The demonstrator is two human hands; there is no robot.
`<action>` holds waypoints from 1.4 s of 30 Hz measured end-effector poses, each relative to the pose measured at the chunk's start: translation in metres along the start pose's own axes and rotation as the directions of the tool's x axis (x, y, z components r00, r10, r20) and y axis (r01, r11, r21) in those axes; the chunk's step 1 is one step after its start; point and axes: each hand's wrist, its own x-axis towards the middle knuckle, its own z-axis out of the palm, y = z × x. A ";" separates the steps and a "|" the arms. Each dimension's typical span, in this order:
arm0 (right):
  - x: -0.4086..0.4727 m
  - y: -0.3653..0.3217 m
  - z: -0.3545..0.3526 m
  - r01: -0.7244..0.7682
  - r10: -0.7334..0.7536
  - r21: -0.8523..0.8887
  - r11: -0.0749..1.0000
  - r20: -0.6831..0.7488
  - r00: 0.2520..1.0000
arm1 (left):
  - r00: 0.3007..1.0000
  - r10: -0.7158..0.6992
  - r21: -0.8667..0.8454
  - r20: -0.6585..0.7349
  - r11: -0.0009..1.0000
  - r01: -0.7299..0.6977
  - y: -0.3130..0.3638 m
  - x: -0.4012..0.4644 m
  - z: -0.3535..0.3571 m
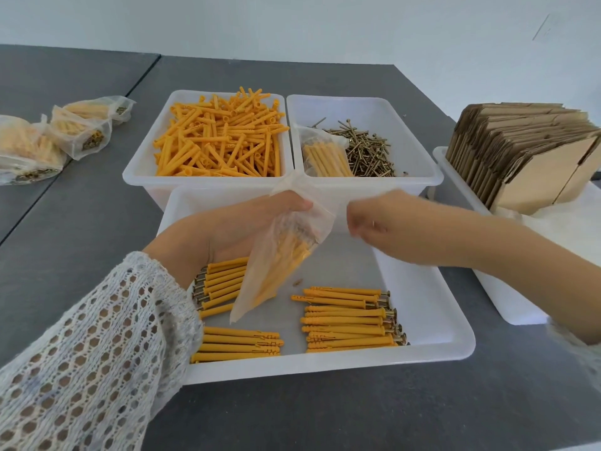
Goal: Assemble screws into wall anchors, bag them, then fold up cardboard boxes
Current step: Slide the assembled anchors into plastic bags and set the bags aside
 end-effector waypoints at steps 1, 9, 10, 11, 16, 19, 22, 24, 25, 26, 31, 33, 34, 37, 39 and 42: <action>0.000 -0.002 0.007 -0.007 0.020 -0.082 0.997 0.159 0.987 | 1.000 0.000 0.004 -0.001 1.000 0.000 0.000 0.000 0.000; -0.005 -0.014 0.058 0.028 -0.006 -0.088 0.996 0.231 0.973 | 1.000 -0.010 0.045 -0.024 0.999 0.011 0.000 0.000 0.003; -0.004 -0.012 0.061 0.037 -0.015 -0.093 0.995 0.219 0.976 | 1.000 -0.010 0.054 -0.026 0.999 0.011 0.000 0.000 0.003; -0.003 -0.011 0.063 0.050 -0.028 -0.105 0.993 0.204 0.978 | 0.999 -0.012 0.058 -0.029 0.998 0.013 -0.001 0.000 0.003; -0.002 -0.011 0.068 0.065 -0.040 -0.110 0.992 0.217 0.975 | 0.998 -0.014 0.052 -0.055 0.998 0.017 -0.001 0.001 0.003; -0.001 -0.012 0.068 0.049 -0.026 -0.110 0.993 0.201 0.979 | 0.999 -0.012 0.037 -0.044 0.999 0.014 -0.001 0.001 0.003; -0.001 -0.013 0.067 0.049 -0.024 -0.129 0.990 0.188 0.982 | 0.998 -0.023 0.044 -0.052 0.999 0.025 -0.002 0.003 0.000; -0.004 -0.013 0.060 0.027 -0.003 -0.136 0.990 0.172 0.985 | 0.998 -0.030 0.048 -0.056 0.998 0.033 -0.002 0.004 -0.002; -0.005 -0.012 0.054 0.006 0.014 -0.134 0.991 0.151 0.988 | 0.998 -0.028 0.049 -0.055 0.998 0.031 -0.003 0.004 -0.002; -0.007 -0.011 0.046 -0.021 0.038 -0.130 0.991 0.124 0.992 | 0.998 -0.026 0.049 -0.048 0.998 0.028 -0.003 0.004 -0.003; -0.016 -0.009 -0.006 -0.184 0.170 -0.241 0.953 -0.079 0.982 | 1.000 -0.011 0.067 -0.010 0.998 0.012 -0.006 0.005 -0.005; -0.016 -0.008 -0.025 -0.257 0.218 -0.259 0.931 -0.171 0.961 | 1.000 0.002 0.045 0.001 0.999 -0.002 -0.005 0.005 -0.005; -0.016 -0.008 -0.032 -0.289 0.238 -0.253 0.923 -0.211 0.948 | 1.000 0.007 0.036 0.000 0.999 -0.007 -0.005 0.005 -0.005; -0.011 -0.013 -0.046 -0.328 0.246 -0.251 0.911 -0.308 0.919 | 1.000 0.024 0.070 0.000 0.997 -0.024 -0.007 0.005 -0.005; -0.008 -0.019 -0.045 -0.278 0.201 -0.240 0.930 -0.302 0.932 | 1.000 0.025 0.088 0.017 0.996 -0.026 -0.007 0.005 -0.005; 0.000 -0.030 -0.030 -0.085 0.027 -0.240 0.967 -0.235 0.972 | 0.999 0.026 0.094 0.044 0.995 -0.030 -0.006 0.006 -0.002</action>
